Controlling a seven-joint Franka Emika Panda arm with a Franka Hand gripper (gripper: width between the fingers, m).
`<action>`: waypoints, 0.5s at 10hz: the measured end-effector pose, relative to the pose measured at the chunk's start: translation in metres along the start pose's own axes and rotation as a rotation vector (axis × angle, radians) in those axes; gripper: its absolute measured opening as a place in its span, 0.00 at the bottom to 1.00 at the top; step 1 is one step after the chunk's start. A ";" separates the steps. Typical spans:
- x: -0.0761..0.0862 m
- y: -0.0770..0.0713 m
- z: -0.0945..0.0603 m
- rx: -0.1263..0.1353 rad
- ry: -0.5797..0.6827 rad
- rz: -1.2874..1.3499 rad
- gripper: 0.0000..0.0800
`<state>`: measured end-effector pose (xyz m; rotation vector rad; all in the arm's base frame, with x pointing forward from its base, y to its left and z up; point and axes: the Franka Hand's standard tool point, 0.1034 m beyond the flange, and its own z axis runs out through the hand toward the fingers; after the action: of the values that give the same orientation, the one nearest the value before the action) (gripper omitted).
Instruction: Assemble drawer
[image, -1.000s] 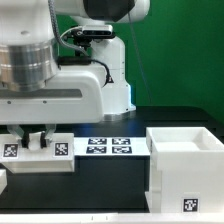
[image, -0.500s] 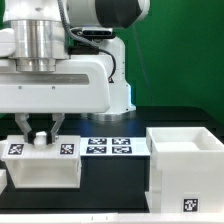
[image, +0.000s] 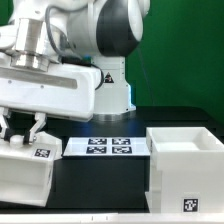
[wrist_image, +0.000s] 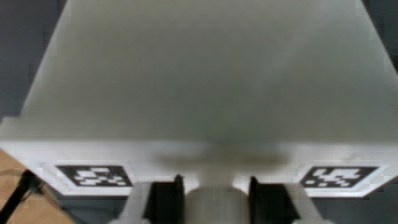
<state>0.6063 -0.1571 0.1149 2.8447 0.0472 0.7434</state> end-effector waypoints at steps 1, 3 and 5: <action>-0.002 0.001 0.002 -0.020 0.047 0.007 0.20; -0.003 -0.010 0.004 -0.015 0.086 0.013 0.20; 0.006 -0.028 -0.001 0.010 0.088 0.015 0.20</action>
Offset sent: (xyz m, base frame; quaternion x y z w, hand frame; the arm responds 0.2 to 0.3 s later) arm 0.0040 0.0319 0.0044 0.0255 -0.0073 0.0320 0.9991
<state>0.6117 -0.1288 0.1129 2.8236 0.0433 0.8737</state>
